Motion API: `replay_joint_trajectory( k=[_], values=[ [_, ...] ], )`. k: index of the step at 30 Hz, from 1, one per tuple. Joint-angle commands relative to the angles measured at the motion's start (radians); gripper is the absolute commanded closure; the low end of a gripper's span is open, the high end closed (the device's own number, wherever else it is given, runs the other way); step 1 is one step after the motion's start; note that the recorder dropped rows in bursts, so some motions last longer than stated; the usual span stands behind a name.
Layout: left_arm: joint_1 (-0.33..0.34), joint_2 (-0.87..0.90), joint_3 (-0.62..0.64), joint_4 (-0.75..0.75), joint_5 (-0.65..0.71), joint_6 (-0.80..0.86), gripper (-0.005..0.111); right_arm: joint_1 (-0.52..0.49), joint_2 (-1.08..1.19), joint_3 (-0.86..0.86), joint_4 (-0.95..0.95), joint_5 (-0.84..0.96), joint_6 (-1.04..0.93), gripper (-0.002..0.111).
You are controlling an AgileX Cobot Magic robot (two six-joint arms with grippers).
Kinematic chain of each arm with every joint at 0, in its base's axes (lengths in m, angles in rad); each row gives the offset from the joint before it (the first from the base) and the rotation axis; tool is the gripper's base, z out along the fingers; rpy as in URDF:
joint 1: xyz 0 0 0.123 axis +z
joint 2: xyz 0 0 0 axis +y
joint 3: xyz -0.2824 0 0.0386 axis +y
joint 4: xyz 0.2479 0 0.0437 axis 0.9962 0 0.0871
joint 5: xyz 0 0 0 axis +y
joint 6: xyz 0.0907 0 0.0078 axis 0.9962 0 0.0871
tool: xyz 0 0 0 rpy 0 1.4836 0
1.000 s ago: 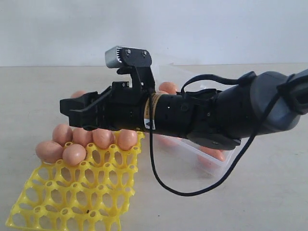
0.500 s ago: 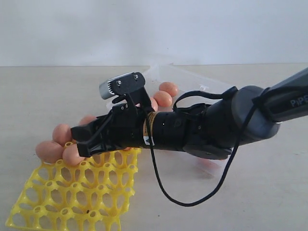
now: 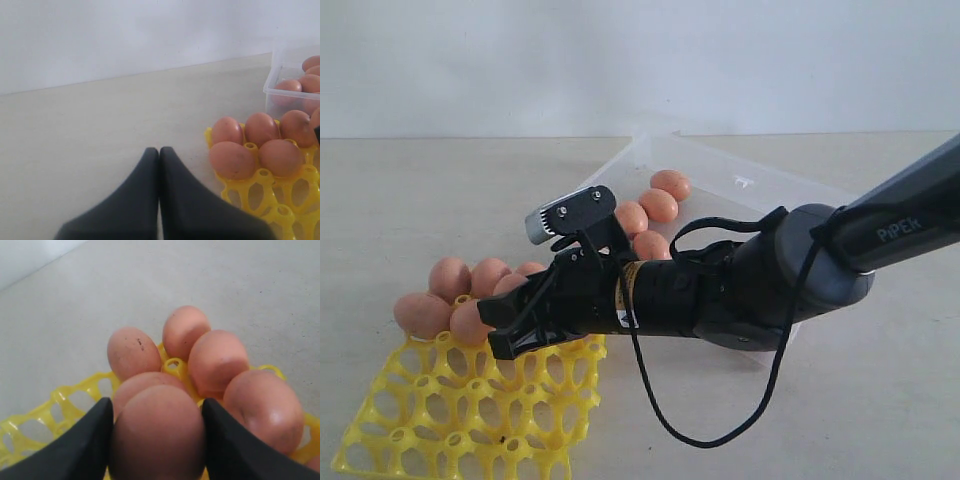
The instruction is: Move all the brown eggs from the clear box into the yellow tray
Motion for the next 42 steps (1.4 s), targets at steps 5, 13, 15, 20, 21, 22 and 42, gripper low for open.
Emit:
replay_joint_trajectory(
  k=[5, 13, 15, 20, 21, 22, 42],
  values=[
    [-0.006, -0.002, 0.003, 0.001, -0.008, 0.005, 0.111, 0.0, -0.002, -0.004, 0.028, 0.02, -0.022, 0.109],
    [-0.006, -0.002, 0.003, 0.001, -0.008, 0.005, 0.111, 0.0, -0.002, -0.004, 0.107, 0.034, -0.022, 0.109],
    [-0.006, -0.002, 0.003, 0.001, -0.008, 0.005, 0.111, 0.0, -0.002, -0.004, 0.117, 0.036, -0.022, 0.109],
    [-0.006, -0.002, 0.003, 0.001, -0.008, 0.005, 0.111, 0.0, -0.002, -0.004, 0.129, 0.038, -0.013, 0.109],
    [-0.006, -0.002, 0.003, 0.001, -0.008, 0.005, 0.111, 0.0, -0.002, -0.004, 0.129, 0.044, -0.004, 0.109],
    [-0.006, -0.002, 0.003, 0.001, -0.008, 0.005, 0.111, 0.0, -0.001, -0.004, 0.129, 0.049, -0.002, 0.109],
    [-0.006, -0.002, 0.003, 0.001, -0.008, 0.005, 0.111, 0.0, 0.032, -0.033, 0.033, 0.066, 0.088, 0.091]
  ],
)
